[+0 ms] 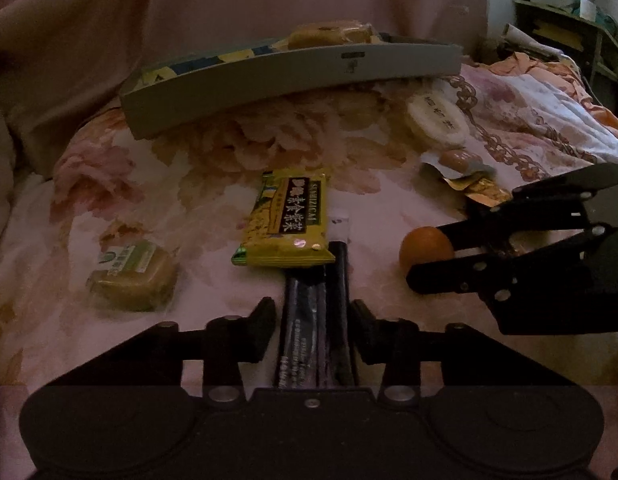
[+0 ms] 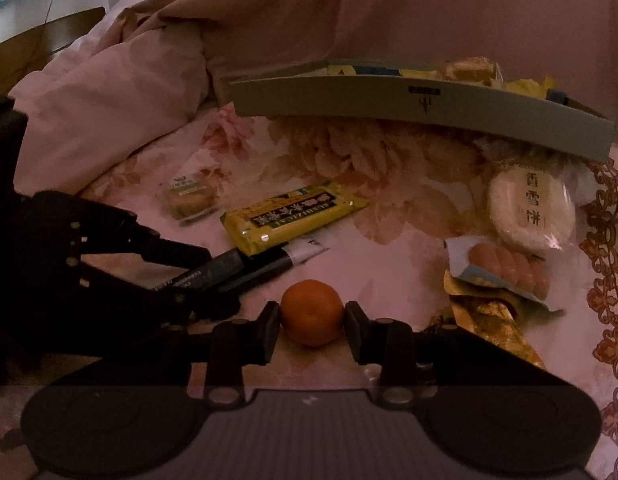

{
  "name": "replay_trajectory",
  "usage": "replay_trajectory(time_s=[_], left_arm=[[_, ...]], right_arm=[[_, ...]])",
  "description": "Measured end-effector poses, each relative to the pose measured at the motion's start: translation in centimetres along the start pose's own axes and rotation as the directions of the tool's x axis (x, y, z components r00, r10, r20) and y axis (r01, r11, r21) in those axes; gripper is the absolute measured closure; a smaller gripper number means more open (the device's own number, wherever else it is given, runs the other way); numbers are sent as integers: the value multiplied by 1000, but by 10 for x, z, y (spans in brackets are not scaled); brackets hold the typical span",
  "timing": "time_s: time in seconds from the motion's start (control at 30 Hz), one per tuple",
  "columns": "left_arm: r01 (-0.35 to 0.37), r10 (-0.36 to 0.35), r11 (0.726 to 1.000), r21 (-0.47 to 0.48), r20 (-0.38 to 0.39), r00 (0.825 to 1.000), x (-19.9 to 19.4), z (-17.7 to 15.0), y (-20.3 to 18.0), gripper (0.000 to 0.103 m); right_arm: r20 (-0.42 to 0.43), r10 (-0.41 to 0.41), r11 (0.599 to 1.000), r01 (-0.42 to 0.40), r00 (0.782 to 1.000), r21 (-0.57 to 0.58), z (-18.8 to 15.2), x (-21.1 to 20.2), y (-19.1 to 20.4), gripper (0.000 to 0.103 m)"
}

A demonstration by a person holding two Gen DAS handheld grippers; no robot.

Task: Organize snacks
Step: 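Grasp the mandarin with the right tool while the left tool lifts the black packet, then carry the black packet and mandarin into the grey box and open both tools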

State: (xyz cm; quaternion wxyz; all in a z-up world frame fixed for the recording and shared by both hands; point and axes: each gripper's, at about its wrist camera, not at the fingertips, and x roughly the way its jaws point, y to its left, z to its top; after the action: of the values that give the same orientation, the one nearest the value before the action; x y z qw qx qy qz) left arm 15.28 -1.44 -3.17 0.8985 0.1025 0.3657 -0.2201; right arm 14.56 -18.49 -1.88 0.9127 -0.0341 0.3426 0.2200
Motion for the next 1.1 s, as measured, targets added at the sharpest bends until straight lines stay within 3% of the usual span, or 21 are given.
replay_trajectory(time_s=[0.17,0.47,0.67,0.87,1.1], left_arm=[[4,-4,1000,-20,-21,1000,-4,1,-1,69],[52,-74,979,-198,-100,992,-25,-5,3,72],[63,-98,957,-284,-110,989,-37,-10,4,73],[91,-124,949,-303,-94,988,-49,-12,-4,73],[112,-115,938,-329,9,993,-71,-8,-6,73]], right_arm=[[3,-13,1000,13,1000,9,-3,-3,3,64],[-2,-32,999,32,999,11,-5,-18,14,64],[12,-75,997,75,997,4,-9,-32,23,65],[49,-102,995,102,994,4,-10,-46,27,65],[139,-130,992,128,982,23,-6,-64,27,65]])
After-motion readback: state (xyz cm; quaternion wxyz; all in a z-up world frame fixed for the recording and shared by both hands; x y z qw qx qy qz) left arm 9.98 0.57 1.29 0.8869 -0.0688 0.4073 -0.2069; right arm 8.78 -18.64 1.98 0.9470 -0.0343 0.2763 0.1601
